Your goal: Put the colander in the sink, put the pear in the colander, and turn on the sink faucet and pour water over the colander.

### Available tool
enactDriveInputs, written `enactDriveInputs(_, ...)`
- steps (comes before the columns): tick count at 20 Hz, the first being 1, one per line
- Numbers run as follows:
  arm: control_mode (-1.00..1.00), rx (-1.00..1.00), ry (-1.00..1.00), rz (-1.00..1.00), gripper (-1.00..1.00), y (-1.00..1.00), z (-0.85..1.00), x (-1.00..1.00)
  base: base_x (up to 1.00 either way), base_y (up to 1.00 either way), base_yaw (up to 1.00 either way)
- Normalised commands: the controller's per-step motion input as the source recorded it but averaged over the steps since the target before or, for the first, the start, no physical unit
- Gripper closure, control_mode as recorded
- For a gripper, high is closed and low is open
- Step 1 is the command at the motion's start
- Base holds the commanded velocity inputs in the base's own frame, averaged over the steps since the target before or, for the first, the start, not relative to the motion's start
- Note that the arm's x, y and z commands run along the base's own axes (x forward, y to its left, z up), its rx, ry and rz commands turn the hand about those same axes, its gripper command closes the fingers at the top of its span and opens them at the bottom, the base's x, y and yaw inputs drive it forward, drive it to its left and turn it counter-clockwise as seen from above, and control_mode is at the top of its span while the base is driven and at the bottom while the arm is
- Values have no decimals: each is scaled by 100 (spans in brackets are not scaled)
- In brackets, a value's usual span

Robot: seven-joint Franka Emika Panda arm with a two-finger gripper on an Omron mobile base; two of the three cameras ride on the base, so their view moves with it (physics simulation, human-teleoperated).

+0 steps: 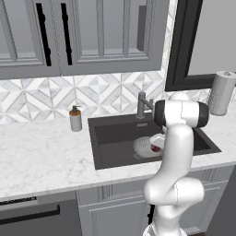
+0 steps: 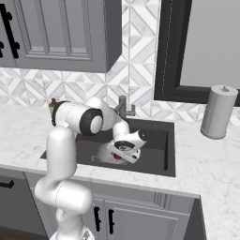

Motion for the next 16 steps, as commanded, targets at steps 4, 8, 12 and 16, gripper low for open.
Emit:
enactDriveInputs(4, -100, 0, 0, 0, 100, 0, -13, 20, 0, 0, 0)
enactDriveInputs(8, -100, 0, 0, 0, 100, 0, -7, 19, 0, 0, 0)
enactDriveInputs(12, -100, 0, 0, 0, 100, 7, -12, 1, 0, 0, 0)
enactDriveInputs(16, -100, 0, 0, 0, 100, 13, -20, -9, 0, 0, 0)
